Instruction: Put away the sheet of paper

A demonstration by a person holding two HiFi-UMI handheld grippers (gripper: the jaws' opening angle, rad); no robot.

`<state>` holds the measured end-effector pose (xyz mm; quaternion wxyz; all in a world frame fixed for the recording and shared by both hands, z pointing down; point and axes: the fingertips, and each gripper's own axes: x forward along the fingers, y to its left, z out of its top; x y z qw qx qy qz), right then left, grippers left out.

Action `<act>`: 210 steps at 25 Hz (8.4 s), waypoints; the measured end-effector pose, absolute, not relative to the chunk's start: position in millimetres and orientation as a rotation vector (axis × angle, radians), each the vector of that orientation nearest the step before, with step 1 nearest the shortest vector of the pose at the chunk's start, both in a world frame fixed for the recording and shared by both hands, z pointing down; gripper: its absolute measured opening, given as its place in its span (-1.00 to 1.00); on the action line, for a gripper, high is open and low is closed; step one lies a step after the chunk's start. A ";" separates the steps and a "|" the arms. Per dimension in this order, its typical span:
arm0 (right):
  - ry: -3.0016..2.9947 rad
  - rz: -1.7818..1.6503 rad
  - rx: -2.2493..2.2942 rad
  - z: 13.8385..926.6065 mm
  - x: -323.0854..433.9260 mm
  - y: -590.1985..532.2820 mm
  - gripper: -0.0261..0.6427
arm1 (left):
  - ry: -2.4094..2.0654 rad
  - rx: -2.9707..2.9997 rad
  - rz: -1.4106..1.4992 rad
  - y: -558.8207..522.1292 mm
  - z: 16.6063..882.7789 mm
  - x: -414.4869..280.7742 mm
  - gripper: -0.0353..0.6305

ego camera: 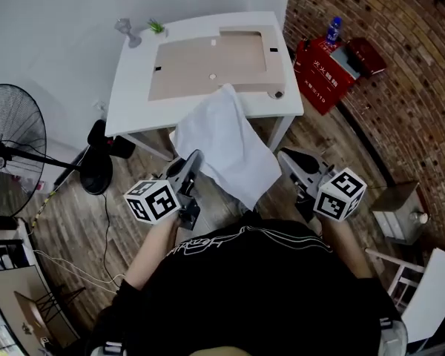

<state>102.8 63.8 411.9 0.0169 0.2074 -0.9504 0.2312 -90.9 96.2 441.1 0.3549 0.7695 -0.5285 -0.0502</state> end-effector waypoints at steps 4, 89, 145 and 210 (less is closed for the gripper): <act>-2.973 0.746 0.617 411.2 100.9 21.8 -0.92 | -1.397 1.973 -0.127 55.0 438.7 -95.8 -0.77; -2.790 0.821 0.976 442.8 -31.9 -224.0 -0.92 | -1.085 1.968 0.095 -284.2 575.5 -261.1 -0.77; -2.781 0.948 0.863 448.8 59.8 -324.7 -0.92 | -1.081 1.703 0.293 -367.9 623.2 -142.0 -0.77; -2.951 0.577 0.635 372.9 7.7 -158.2 -0.92 | -1.069 2.401 0.035 -157.2 388.5 -95.5 -0.76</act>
